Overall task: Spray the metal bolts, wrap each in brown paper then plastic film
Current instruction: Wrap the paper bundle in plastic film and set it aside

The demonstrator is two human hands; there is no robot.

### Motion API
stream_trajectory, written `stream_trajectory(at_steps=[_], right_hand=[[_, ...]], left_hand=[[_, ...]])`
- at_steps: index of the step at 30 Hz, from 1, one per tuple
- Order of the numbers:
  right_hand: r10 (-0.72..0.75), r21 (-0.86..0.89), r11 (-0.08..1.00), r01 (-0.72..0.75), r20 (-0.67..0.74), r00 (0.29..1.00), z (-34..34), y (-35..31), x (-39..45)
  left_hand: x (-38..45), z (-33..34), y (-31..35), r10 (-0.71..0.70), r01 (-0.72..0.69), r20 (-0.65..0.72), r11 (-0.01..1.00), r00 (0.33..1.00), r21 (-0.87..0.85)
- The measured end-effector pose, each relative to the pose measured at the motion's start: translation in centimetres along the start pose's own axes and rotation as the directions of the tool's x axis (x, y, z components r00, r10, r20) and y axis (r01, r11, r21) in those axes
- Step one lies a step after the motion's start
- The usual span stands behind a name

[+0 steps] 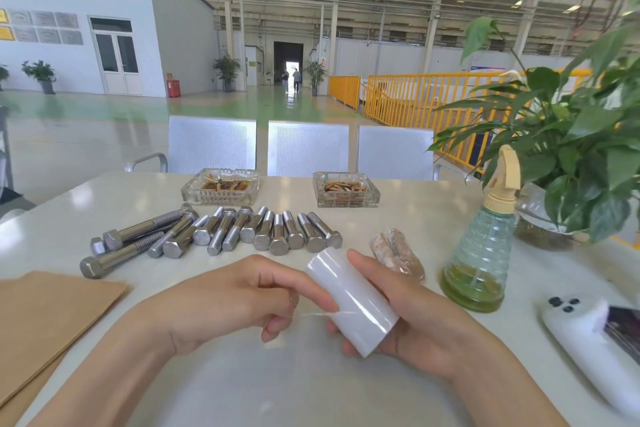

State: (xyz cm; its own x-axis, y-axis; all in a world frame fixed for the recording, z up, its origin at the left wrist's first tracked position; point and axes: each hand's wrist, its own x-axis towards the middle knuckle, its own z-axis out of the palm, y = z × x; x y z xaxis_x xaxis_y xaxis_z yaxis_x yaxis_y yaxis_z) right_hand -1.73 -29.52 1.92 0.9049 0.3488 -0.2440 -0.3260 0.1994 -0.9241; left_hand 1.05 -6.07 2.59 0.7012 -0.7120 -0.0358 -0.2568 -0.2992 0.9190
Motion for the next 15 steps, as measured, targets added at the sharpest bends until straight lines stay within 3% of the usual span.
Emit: stream_trajectory(at_steps=[2, 5, 10, 15], right_hand=[[-0.087, -0.071, 0.993, 0.09, 0.051, 0.995, -0.13, -0.1, -0.02], [-0.163, -0.152, 0.975, 0.161, 0.002, 0.987, -0.58, -0.22, 0.12], [-0.15, -0.248, 0.957, 0.151, 0.022, 0.988, -0.86, -0.09, 0.39], [-0.125, -0.217, 0.967, 0.13, 0.038, 0.991, -0.77, 0.06, 0.46]], left_hand=[[0.0, -0.09, -0.12, 0.003, -0.002, 0.012, 0.999, 1.0, -0.037], [0.12, 0.18, -0.1, -0.015, 0.011, 0.076, 0.998, 0.997, 0.054], [0.0, 0.15, -0.01, -0.075, 0.052, 0.168, 0.989, 0.983, 0.138], [-0.15, -0.1, 0.16, -0.057, 0.031, 0.174, 0.988, 0.983, 0.153]])
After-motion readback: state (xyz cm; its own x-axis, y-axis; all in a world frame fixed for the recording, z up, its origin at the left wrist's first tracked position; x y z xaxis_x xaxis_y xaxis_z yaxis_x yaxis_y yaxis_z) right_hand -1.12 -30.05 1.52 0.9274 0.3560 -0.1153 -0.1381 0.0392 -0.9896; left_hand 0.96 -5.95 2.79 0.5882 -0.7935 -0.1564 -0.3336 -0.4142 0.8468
